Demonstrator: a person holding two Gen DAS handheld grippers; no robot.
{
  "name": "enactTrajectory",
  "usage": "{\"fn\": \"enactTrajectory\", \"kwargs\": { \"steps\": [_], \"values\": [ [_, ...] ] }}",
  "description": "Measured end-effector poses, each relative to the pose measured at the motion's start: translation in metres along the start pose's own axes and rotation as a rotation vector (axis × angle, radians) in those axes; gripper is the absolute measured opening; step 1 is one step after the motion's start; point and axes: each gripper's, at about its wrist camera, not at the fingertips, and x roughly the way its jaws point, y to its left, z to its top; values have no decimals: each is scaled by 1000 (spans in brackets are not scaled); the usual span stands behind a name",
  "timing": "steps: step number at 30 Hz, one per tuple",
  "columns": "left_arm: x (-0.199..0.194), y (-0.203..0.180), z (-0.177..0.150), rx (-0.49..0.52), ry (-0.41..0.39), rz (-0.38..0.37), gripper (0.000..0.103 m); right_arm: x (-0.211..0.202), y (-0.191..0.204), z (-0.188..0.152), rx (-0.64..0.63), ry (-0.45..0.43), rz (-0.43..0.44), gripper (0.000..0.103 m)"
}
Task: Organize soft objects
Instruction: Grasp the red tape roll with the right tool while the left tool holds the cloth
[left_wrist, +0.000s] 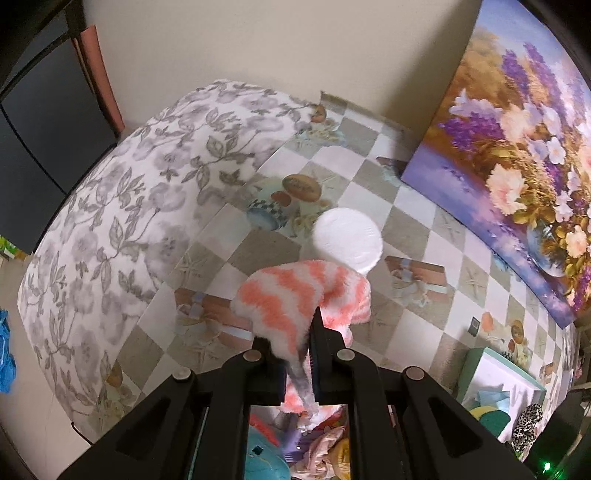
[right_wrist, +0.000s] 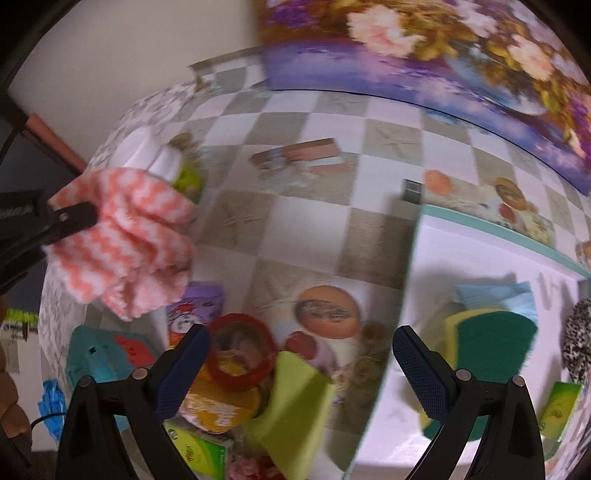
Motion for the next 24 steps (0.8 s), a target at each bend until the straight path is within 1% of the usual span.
{"fn": "enactTrajectory", "kwargs": {
  "steps": [3,7,11,13,15,18,21,23,24],
  "values": [
    [3,2,0,-7,10,2,10,7,10,-3,-30,12,18,100],
    [5,3,0,-16,14,0,10,24,11,-5,-14,44,61,100],
    [12,2,-1,-17,33,4,10,34,12,-7,-6,57,77,99],
    [17,2,-2,-18,46,6,10,39,10,-8,9,62,100,91],
    [19,1,-3,-19,53,7,10,42,11,-9,11,65,118,87],
    [21,1,-3,-18,57,9,10,44,12,-9,8,74,158,77],
    [20,1,-3,-15,56,9,10,45,13,-10,6,78,167,74],
    [20,0,-3,-15,56,8,10,46,12,-10,12,78,185,68],
    [20,0,-3,-15,56,9,10,47,11,-11,15,79,191,62]
  ]
}}
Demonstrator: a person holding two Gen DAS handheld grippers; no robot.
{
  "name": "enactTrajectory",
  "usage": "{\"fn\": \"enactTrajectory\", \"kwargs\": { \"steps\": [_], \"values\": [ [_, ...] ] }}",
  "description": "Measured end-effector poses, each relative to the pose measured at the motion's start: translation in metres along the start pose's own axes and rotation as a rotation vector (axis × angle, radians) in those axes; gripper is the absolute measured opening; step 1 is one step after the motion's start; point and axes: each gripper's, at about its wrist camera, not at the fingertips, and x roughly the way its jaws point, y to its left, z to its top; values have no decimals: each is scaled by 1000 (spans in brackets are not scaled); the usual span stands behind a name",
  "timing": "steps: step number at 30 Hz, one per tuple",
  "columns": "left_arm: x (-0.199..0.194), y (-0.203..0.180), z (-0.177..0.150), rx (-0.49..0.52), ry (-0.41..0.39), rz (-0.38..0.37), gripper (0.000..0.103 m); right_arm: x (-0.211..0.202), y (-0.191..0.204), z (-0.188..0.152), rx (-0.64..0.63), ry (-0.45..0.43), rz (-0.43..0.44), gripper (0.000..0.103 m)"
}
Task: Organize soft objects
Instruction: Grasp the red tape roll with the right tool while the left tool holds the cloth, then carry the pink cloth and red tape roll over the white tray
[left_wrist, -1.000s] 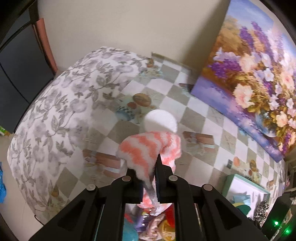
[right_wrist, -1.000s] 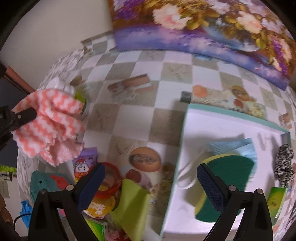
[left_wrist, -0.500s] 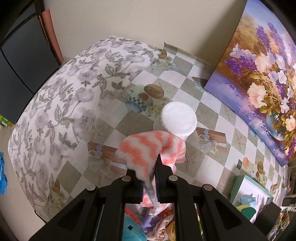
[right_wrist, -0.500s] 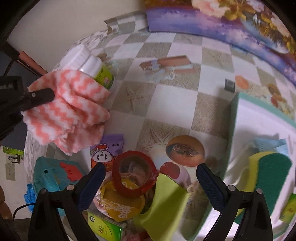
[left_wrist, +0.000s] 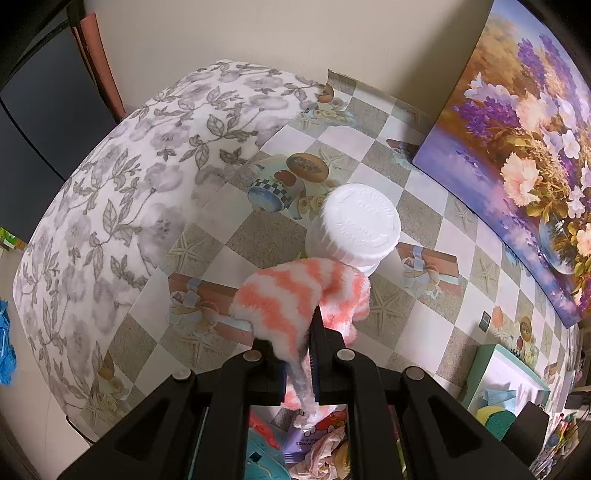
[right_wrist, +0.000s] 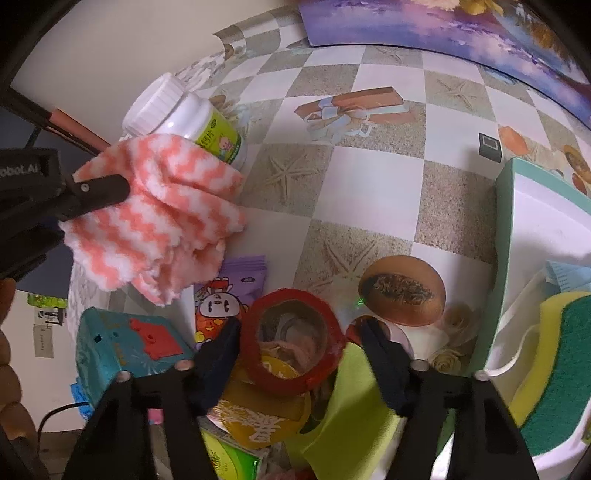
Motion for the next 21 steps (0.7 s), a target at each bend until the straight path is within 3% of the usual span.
{"fn": "enactTrajectory", "kwargs": {
  "steps": [10,21],
  "values": [
    [-3,-3,0,8,-5,-7,10,-16,-5,1,3,-21,-10,56],
    [-40,-12,1,45,-91,-54,10,-97,-23,10,50,-204,-87,56]
  ]
}}
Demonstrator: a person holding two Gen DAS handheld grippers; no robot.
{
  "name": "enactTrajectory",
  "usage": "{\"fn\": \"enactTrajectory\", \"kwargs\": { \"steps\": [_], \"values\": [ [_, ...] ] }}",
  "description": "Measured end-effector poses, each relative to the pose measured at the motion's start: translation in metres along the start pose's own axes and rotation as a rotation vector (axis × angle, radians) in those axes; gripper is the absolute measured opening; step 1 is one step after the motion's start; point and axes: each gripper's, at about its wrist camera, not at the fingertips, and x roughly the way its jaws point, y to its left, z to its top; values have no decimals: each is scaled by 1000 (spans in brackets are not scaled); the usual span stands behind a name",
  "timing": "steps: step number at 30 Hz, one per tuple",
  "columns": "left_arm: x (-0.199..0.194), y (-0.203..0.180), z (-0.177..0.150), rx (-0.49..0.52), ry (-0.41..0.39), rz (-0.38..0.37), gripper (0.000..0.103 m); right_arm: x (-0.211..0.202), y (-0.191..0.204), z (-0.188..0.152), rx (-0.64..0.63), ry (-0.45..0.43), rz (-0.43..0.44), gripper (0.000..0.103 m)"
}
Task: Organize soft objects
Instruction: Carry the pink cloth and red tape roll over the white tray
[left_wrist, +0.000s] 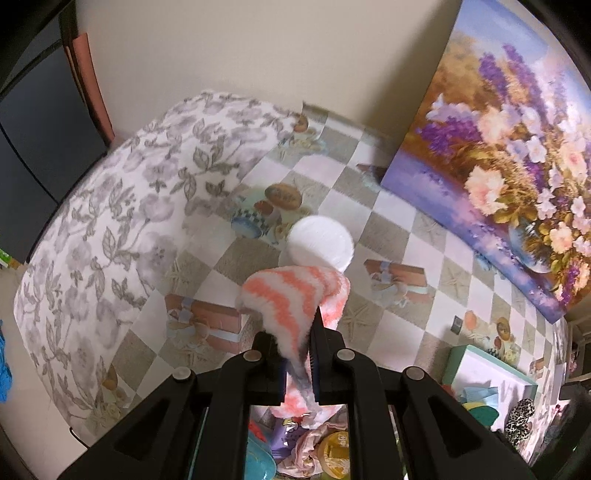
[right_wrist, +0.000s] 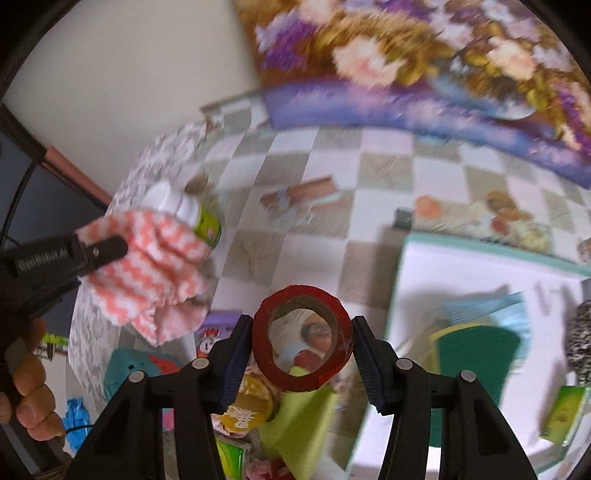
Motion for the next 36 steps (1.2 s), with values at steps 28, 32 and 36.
{"fn": "enactTrajectory", "kwargs": {
  "steps": [28,32,36],
  "values": [
    [-110,-126,-47,279,-179,-203,10,-147,-134,-4,211,-296,-243,56],
    [-119,-164,-69,374,-172,-255,10,-157,-155,-10,243,-304,-267,56],
    [-125,-203,-94,477,-161,-308,10,-167,-178,-18,280,-314,-280,56]
  ]
}}
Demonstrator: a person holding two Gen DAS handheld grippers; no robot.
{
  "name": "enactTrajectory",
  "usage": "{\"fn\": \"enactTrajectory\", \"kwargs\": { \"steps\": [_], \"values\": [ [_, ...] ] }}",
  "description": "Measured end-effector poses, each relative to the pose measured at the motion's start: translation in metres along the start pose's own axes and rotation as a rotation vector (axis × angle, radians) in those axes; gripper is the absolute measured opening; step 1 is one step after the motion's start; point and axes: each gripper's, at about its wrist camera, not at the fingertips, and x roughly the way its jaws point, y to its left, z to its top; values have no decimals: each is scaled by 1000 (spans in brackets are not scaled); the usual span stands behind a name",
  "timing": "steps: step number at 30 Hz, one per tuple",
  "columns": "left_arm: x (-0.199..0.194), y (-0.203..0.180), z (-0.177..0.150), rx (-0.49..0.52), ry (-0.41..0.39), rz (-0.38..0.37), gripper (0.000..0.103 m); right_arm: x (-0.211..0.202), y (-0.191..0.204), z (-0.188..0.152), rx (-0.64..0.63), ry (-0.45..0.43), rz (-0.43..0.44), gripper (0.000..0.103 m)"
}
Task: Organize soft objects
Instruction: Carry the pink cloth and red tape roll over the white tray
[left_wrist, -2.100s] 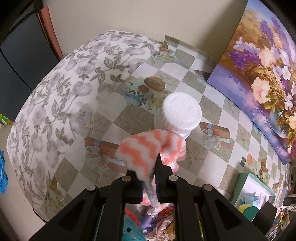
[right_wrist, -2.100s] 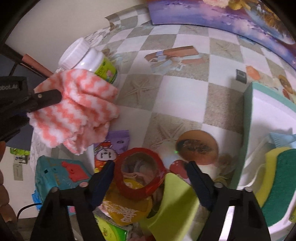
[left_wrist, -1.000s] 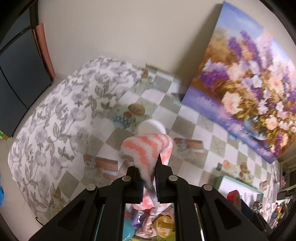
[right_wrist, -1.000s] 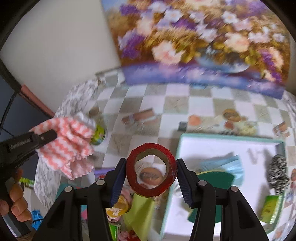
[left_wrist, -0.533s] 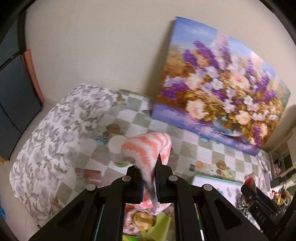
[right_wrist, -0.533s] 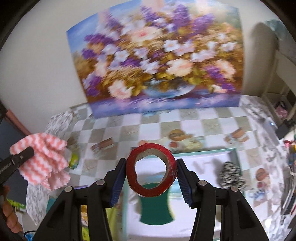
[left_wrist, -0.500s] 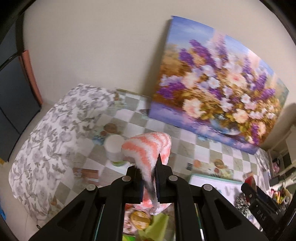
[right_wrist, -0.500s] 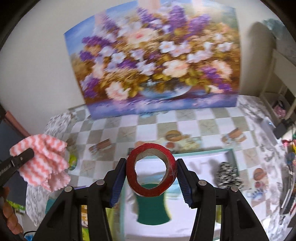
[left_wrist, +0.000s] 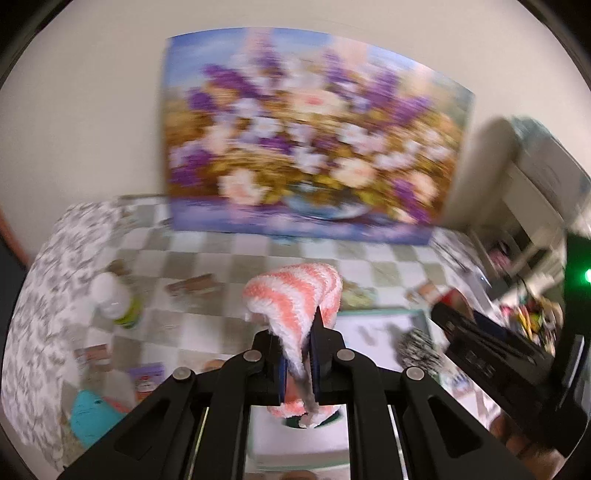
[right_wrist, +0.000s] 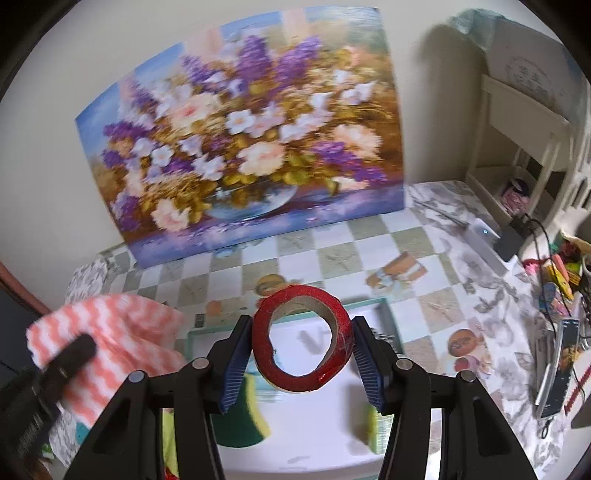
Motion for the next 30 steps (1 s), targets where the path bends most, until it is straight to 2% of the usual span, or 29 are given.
{"fn": "enactTrajectory", "kwargs": {
  "steps": [6,13,20,30],
  "values": [
    [13,-61,-13,122,24,-63,10,-4,-40,1,54,-2,-45,57],
    [40,-95,-29,195,69,-93,10,0,-81,0,109,14,-103,57],
    [85,-95,-43,171,143,-77,10,27,-94,-8,118,94,-129,56],
    [133,-69,-56,87,228,1,10,88,-59,-30,26,255,-79,57]
  ]
}}
